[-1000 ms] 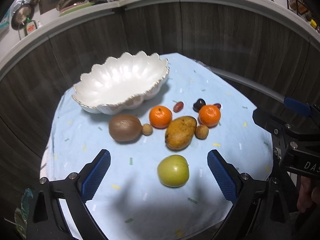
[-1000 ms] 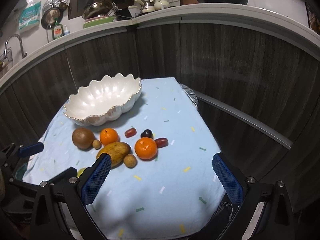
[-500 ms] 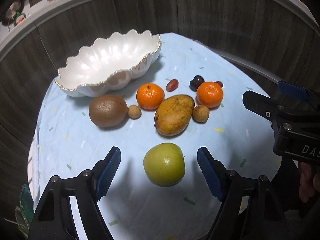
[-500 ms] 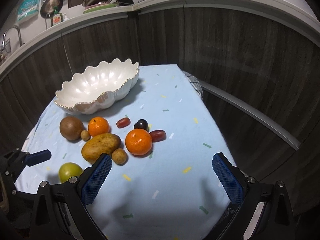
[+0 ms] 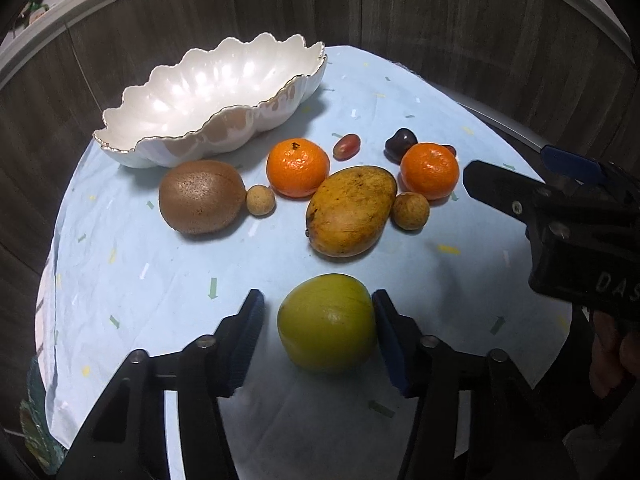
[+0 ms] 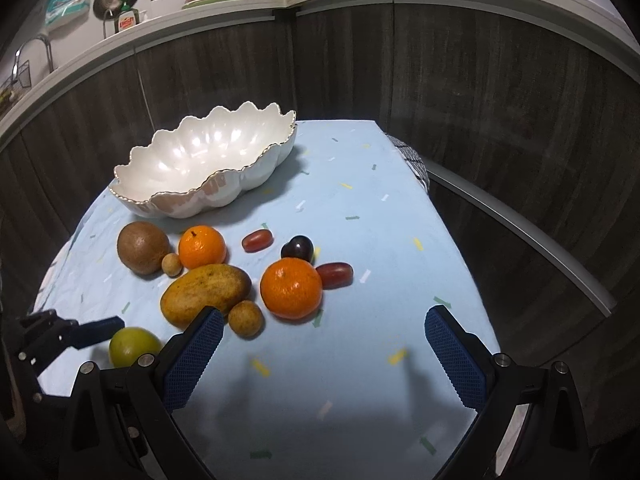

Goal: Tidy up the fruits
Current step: 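Close left gripper on the green apple while right gripper closes on a mandarin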

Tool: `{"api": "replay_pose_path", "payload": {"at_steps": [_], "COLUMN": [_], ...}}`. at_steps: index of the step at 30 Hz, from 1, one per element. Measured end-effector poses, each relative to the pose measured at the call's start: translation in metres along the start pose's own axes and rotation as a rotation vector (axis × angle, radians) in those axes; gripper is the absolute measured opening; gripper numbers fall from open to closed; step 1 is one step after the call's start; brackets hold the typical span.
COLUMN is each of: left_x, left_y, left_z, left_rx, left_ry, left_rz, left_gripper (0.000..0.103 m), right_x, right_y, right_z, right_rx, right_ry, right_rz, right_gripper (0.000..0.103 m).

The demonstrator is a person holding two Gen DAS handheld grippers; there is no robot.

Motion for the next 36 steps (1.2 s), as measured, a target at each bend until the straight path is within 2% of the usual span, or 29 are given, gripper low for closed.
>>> {"api": "replay_pose_path", "payload": {"at_steps": [3, 14, 19, 26, 29, 30, 36], "left_x": [0.001, -0.016, -0.020, -0.024, -0.026, -0.026, -0.029], "left_y": [0.001, 0.001, 0.001, -0.002, -0.003, -0.003, 0.005], "left_z": [-0.001, -0.010, -0.013, -0.015, -0.015, -0.015, -0.022], "left_rx": [0.008, 0.034, 0.046, 0.048, 0.046, 0.047, 0.075], "left_ry": [0.002, 0.061, 0.074, 0.086, 0.093, 0.095, 0.094], "left_rz": [0.009, -0.017, -0.021, -0.022, -0.025, -0.025, -0.040], "left_gripper": [0.046, 0.045, 0.045, 0.045, 0.045, 0.045, 0.045], "right_x": [-0.002, -0.013, -0.014, -0.016, -0.017, -0.018, -0.022], "right_y": [-0.009, -0.043, -0.052, -0.063, -0.064, -0.063, -0.058], "right_z": [-0.001, 0.008, 0.013, 0.022, 0.023, 0.024, 0.021], "right_rx": [-0.009, -0.088, -0.112, -0.159, -0.162, -0.162, -0.161], "right_ry": [-0.010, -0.053, -0.073, -0.120, -0.122, -0.124, -0.124], "right_rz": [-0.005, -0.024, -0.021, -0.040, -0.052, -0.059, -0.065], "right_gripper": [0.099, 0.079, 0.065, 0.058, 0.052, 0.047, 0.044]}}
Point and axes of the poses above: each gripper's, at about its wrist camera, not at the fingertips, and y roughly against the way its jaws point, x to its right, z to its underside, the point moved 10 cm from there along -y, roughly the way its jaws point, and after that the axes turned 15 degrees about x, right-handed, at the moved point
